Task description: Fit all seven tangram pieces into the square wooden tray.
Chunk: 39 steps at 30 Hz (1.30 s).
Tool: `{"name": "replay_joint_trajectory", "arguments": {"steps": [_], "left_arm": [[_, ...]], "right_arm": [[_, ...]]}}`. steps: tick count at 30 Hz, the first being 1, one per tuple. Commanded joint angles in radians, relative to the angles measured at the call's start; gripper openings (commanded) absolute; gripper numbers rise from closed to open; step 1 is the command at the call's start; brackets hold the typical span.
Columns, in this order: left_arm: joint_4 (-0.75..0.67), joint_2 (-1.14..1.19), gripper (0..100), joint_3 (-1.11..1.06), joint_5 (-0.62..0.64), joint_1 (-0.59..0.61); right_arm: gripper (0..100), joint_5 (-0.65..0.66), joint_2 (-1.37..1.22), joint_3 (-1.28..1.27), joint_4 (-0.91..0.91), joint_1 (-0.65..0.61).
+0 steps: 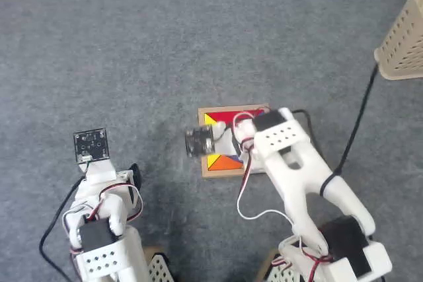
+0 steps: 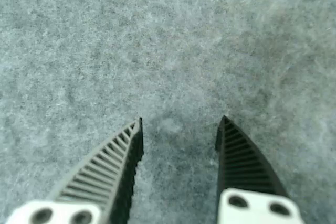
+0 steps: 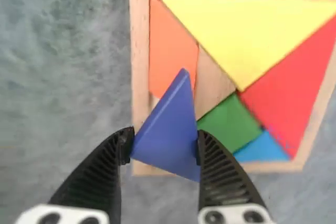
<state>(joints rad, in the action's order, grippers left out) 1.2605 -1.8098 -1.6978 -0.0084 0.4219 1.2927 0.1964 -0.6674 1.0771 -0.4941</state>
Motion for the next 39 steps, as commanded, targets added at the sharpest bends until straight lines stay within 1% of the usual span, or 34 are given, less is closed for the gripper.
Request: {"name": "replay_joint_trajectory", "arguments": {"steps": [1, 7, 10, 12, 15, 39], "left_arm": [[0.005, -0.014, 22, 0.013, -0.005, -0.003], [0.005, -0.014, 22, 0.013, -0.005, -0.003], [0.005, -0.014, 22, 0.013, -0.005, -0.003], [0.005, -0.014, 22, 0.013, -0.005, -0.003], [0.005, -0.014, 22, 0.013, -0.005, -0.003], [0.005, -0.014, 22, 0.013, -0.005, -0.003]], "right_arm": [[0.8, 0.18, 0.07, -0.04, -0.145, -0.007], [0.8, 0.293, 0.073, -0.037, -0.147, 0.004], [0.8, 0.327, 0.073, -0.037, -0.142, 0.018], [0.8, 0.344, 0.073, -0.037, -0.104, 0.025], [0.8, 0.407, 0.073, -0.037, -0.038, 0.028], [0.9, 0.41, 0.067, -0.037, -0.022, 0.031]]}}
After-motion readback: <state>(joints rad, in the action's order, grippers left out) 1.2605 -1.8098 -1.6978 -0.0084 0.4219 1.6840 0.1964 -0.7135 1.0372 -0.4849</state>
